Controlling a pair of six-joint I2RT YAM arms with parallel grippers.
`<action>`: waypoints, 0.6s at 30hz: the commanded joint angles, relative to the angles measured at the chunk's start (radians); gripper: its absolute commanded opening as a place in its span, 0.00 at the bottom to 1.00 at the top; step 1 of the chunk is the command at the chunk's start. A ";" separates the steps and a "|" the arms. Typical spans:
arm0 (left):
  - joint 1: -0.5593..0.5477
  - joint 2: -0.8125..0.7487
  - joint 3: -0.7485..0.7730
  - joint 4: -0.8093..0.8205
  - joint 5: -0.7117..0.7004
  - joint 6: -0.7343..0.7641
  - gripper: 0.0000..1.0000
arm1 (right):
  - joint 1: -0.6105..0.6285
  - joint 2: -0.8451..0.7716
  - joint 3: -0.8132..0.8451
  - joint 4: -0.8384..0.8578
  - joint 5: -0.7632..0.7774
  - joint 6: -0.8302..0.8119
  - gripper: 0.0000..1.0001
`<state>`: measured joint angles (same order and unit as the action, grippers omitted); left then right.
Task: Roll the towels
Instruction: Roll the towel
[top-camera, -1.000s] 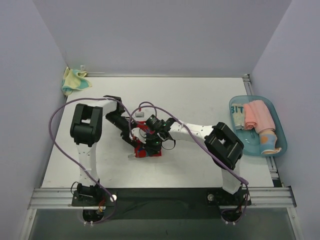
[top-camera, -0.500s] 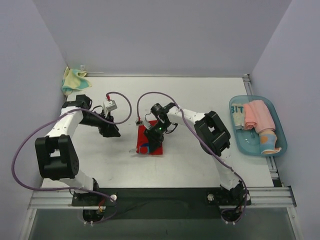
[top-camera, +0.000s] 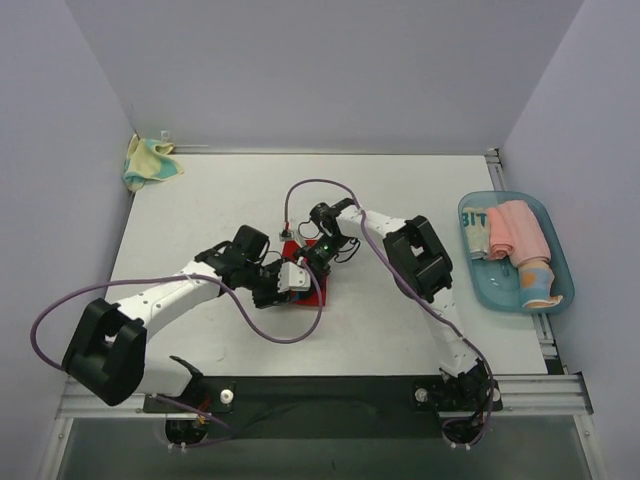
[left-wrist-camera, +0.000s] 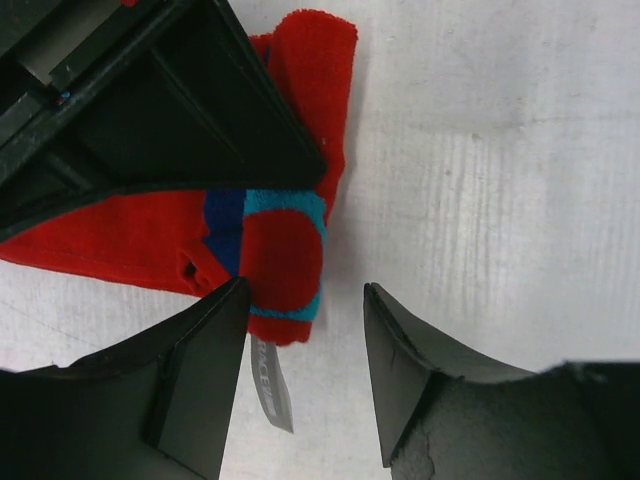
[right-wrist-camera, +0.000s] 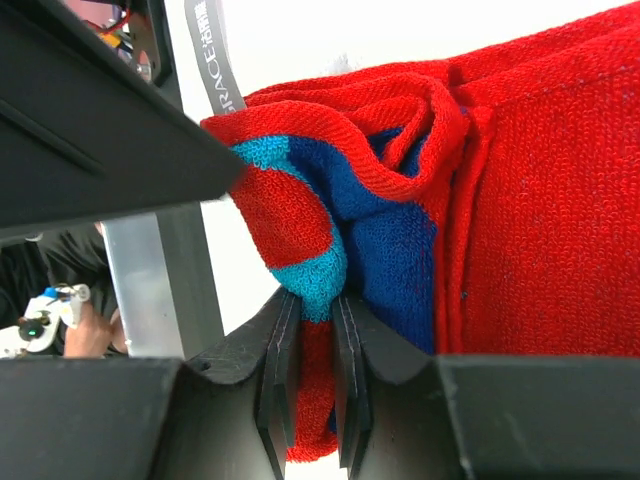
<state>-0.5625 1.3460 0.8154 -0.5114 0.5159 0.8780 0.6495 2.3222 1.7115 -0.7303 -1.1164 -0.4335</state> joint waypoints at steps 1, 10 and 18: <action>-0.046 0.033 0.044 0.116 -0.068 0.016 0.59 | -0.010 0.025 0.037 -0.064 -0.051 0.019 0.00; -0.096 0.163 0.002 0.224 -0.158 0.035 0.50 | -0.025 0.032 0.046 -0.073 -0.082 0.024 0.00; -0.112 0.277 0.039 0.004 -0.114 0.024 0.10 | -0.068 -0.042 0.063 -0.070 -0.022 0.055 0.26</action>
<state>-0.6662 1.5646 0.8474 -0.3492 0.3969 0.9104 0.6193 2.3562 1.7340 -0.7483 -1.1393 -0.3992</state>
